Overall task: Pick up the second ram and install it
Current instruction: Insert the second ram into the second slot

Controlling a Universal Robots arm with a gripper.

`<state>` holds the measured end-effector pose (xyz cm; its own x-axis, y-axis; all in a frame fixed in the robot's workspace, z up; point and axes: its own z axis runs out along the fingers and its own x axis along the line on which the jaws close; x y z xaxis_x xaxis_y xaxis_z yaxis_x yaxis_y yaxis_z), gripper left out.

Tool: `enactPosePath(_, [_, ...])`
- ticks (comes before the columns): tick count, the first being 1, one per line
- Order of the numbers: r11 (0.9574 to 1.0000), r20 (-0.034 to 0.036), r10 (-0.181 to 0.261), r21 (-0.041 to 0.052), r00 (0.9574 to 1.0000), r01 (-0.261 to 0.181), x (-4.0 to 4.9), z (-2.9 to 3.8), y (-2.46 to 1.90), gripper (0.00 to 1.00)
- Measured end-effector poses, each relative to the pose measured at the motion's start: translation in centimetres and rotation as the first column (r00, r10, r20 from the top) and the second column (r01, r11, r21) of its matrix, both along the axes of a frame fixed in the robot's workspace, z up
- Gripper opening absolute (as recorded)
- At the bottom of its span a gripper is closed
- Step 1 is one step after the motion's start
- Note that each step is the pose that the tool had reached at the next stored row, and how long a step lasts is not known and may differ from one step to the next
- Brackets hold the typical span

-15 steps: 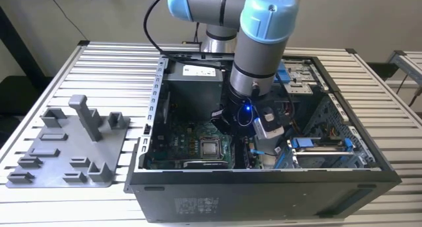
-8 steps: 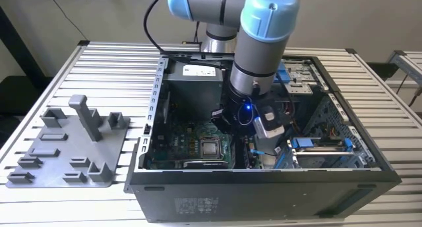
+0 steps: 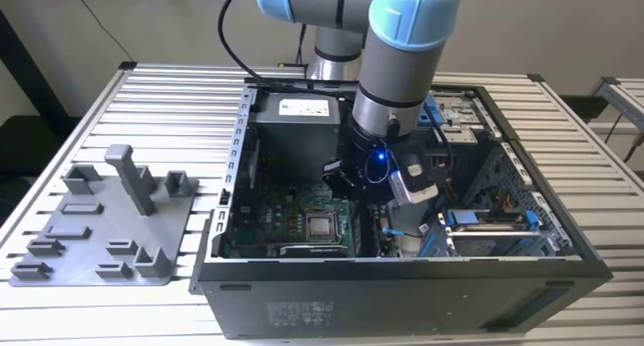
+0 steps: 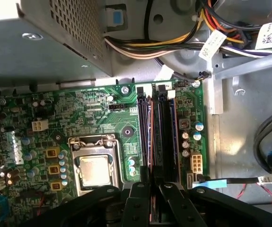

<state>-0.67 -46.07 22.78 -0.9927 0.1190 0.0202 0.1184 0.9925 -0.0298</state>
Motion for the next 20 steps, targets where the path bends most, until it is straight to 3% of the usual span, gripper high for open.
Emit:
enactPosePath(14, [0.997, 0.0121, 0.077, -0.0006, 0.997, -0.077, 0.0, -0.19, 0.0, 0.14])
enactPosePath(20, [0.9951, 0.0148, 0.099, 0.0033, 0.995, -0.099, 0.03, -0.49, 0.0, 0.14])
